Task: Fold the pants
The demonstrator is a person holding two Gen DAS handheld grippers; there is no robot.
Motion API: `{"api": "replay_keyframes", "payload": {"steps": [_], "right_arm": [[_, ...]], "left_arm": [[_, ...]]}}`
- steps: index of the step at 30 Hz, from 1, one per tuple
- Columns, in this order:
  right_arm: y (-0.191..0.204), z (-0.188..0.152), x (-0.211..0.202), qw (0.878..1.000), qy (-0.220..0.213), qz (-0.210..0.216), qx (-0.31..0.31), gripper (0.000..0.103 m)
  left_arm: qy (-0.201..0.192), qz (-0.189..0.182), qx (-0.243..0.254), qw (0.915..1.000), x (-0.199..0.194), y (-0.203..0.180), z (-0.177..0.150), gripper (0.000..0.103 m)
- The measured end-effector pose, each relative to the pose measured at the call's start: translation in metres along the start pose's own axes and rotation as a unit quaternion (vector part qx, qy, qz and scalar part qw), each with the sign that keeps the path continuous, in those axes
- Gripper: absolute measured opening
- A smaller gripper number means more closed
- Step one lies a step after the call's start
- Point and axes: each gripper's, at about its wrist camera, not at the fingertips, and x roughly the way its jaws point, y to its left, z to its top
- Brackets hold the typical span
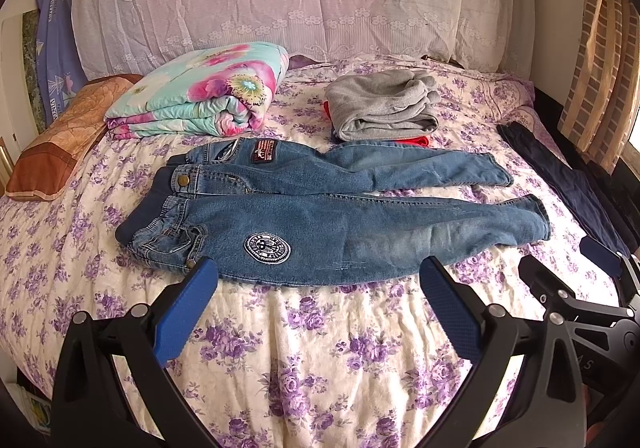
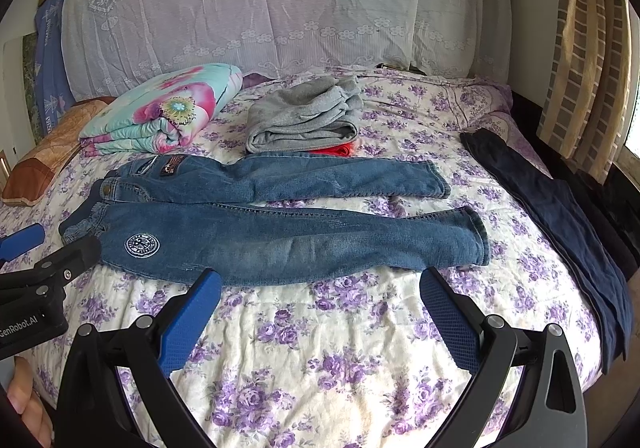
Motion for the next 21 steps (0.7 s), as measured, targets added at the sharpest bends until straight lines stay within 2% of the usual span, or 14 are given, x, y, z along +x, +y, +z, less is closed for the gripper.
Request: {"api": "replay_keyframes", "payload": {"steps": [21], "right_arm": [[0.0032, 0.0014, -0.0011, 1.0, 0.001, 0.001, 0.001, 0.1]], "left_arm": [[0.0, 0.0, 0.0, 1.0, -0.0002, 0.0004, -0.0004, 0.098]]}}
